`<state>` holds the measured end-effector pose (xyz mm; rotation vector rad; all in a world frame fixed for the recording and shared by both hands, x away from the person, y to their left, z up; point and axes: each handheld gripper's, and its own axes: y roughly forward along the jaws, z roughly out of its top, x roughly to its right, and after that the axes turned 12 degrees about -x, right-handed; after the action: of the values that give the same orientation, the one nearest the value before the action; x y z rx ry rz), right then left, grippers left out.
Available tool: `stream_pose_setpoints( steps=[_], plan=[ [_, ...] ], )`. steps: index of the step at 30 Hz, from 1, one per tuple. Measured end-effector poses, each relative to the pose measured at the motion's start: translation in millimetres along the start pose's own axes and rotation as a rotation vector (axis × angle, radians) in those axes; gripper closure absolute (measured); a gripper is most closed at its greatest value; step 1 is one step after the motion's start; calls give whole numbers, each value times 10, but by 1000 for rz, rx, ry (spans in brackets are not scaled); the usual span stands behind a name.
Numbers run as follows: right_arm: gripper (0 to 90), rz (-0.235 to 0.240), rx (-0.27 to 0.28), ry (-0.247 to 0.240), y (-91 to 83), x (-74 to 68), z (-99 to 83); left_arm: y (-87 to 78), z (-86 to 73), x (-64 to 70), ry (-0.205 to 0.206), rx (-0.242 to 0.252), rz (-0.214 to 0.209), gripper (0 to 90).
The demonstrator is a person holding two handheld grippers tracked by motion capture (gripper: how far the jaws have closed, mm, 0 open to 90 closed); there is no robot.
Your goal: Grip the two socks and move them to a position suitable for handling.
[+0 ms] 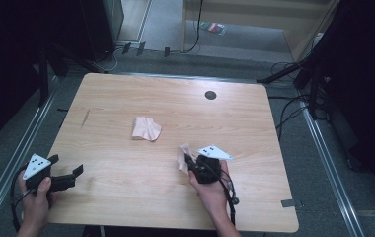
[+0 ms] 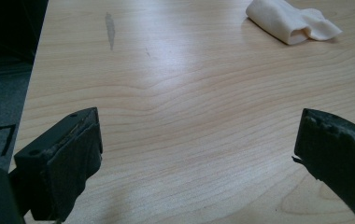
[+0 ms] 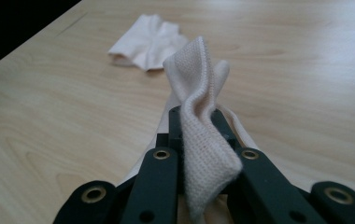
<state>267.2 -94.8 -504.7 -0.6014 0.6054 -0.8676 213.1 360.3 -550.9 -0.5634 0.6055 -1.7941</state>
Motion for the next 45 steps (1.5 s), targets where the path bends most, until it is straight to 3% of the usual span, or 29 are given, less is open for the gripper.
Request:
stream_pose_setpoints(
  steps=[7,8,9,10,11,12,13,15,19,22,24,30,31,35,41,45],
  plan=[
    [835,31,-72,-58,296,-356,-140,2,0,4,0,3,2,14],
    [795,28,-76,-64,340,-385,-150,3,2,6,1,2,2,14],
    [687,21,-70,-73,385,-408,-161,3,1,9,0,5,4,15],
    [687,21,-70,-73,385,-408,-161,3,1,9,0,5,4,15],
    [464,10,-61,-97,454,-427,-159,-1,-1,12,1,8,5,14],
    [464,10,-61,-97,454,-427,-159,-1,-1,12,1,8,5,14],
    [386,-4,-58,-93,439,-419,-154,-1,-3,13,0,14,8,14],
    [356,-4,-48,-78,380,-384,-141,-2,-3,14,0,13,11,15],
    [377,-14,-17,-51,197,-288,-107,-28,9,29,4,24,29,14],
    [385,-25,-10,-48,107,-237,-98,-65,31,60,-21,39,5,14],
    [394,-33,-10,-44,56,-204,-98,-72,63,120,-12,41,3,15],
    [407,-40,10,-20,-45,-134,-95,-42,185,374,-10,31,-38,15],
    [412,-36,17,-17,-60,-128,-94,-22,225,470,2,30,-46,15],
    [416,-33,21,-23,-68,-130,-95,12,276,607,22,28,-61,14],
    [413,-49,18,-22,-54,-135,-100,140,412,957,69,21,-124,15],
    [414,-44,23,-24,-58,-135,-96,189,465,1106,86,26,-145,15]
  ],
)
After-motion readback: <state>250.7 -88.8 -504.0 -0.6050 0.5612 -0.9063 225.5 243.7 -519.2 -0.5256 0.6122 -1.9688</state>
